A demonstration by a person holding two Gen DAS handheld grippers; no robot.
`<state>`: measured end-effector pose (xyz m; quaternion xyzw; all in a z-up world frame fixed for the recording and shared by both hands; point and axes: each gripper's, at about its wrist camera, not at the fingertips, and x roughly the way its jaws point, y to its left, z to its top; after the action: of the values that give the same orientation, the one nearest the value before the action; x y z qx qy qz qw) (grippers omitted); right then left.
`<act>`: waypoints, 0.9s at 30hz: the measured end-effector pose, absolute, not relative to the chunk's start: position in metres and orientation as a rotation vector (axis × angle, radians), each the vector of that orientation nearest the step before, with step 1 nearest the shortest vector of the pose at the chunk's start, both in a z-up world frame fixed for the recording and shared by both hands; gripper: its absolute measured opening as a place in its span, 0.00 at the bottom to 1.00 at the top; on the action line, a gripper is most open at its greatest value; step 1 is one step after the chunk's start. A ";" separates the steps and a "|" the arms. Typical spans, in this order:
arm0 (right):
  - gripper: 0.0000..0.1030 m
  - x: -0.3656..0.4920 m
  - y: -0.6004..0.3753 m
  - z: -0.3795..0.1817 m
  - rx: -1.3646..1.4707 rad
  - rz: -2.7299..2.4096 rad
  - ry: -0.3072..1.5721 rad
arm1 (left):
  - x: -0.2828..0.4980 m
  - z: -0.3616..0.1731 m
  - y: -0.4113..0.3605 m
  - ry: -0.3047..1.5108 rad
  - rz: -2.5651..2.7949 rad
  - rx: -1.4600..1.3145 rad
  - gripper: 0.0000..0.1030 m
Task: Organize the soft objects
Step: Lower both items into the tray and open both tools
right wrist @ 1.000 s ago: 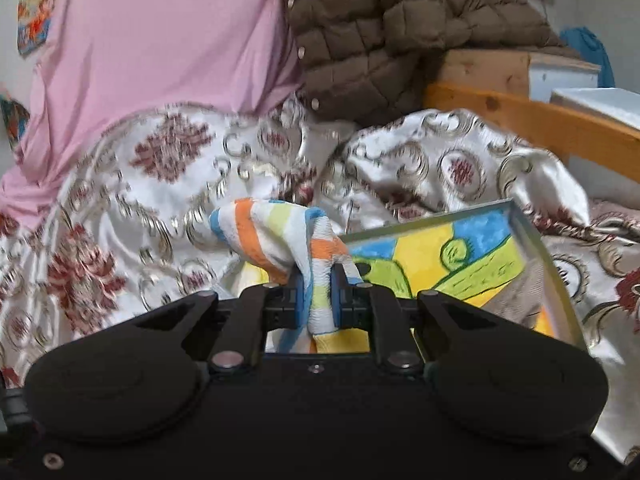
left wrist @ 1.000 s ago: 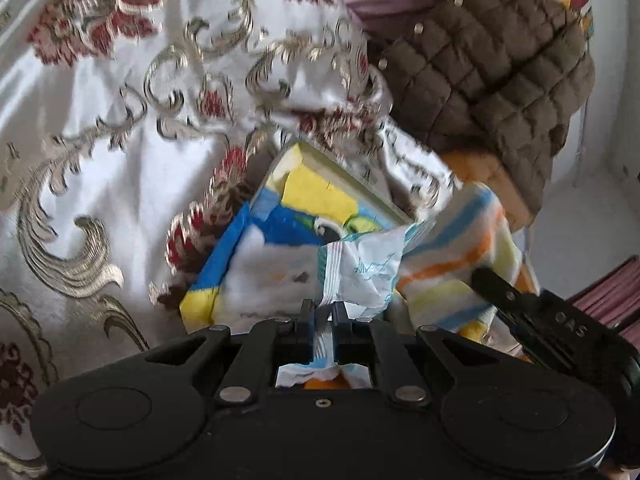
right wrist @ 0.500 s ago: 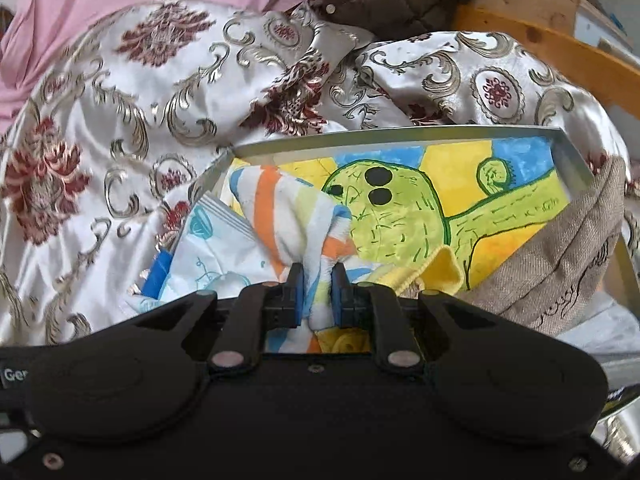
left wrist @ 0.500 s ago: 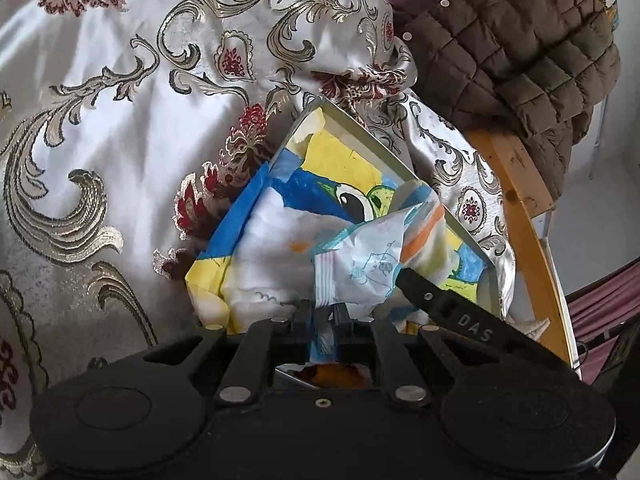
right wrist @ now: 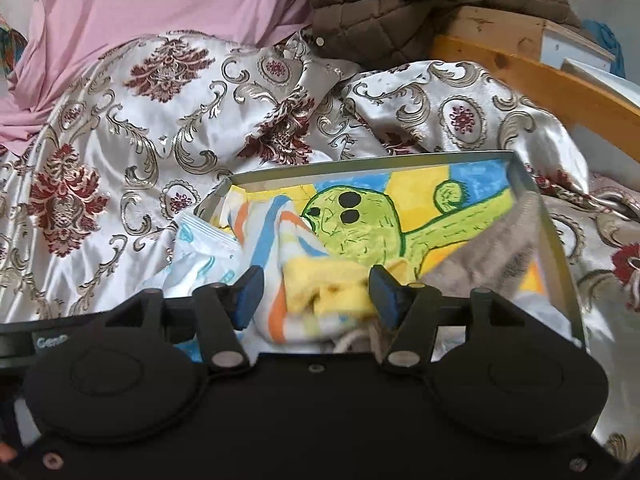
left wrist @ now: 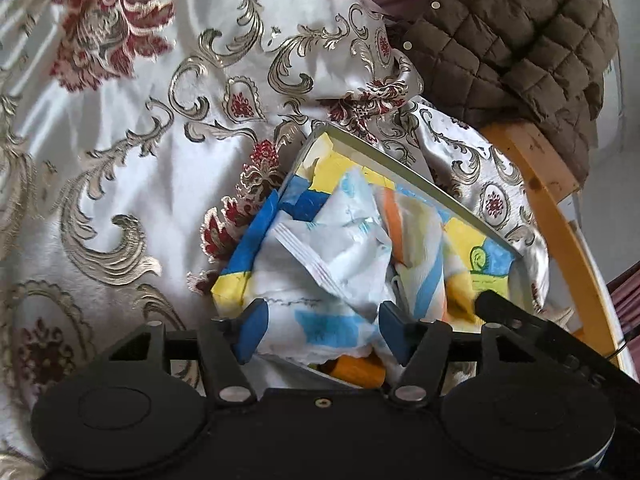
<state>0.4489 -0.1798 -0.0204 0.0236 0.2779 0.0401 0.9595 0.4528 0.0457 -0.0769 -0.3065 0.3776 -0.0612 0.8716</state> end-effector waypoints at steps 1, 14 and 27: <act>0.56 0.442 -0.183 -0.018 0.055 0.083 0.556 | 0.449 -0.074 0.046 0.793 -0.123 -0.640 0.62; 0.98 0.321 -0.232 0.028 0.151 0.112 0.295 | 0.350 0.015 0.021 0.525 -0.068 -0.432 0.82; 0.99 0.203 -0.279 0.055 0.171 0.120 0.180 | 0.227 0.050 -0.011 0.397 -0.055 -0.253 0.90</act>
<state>0.2034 -0.2787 0.0552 0.0850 0.0895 0.0600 0.9905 0.2267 -0.0109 0.0504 -0.1253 0.1966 -0.0274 0.9721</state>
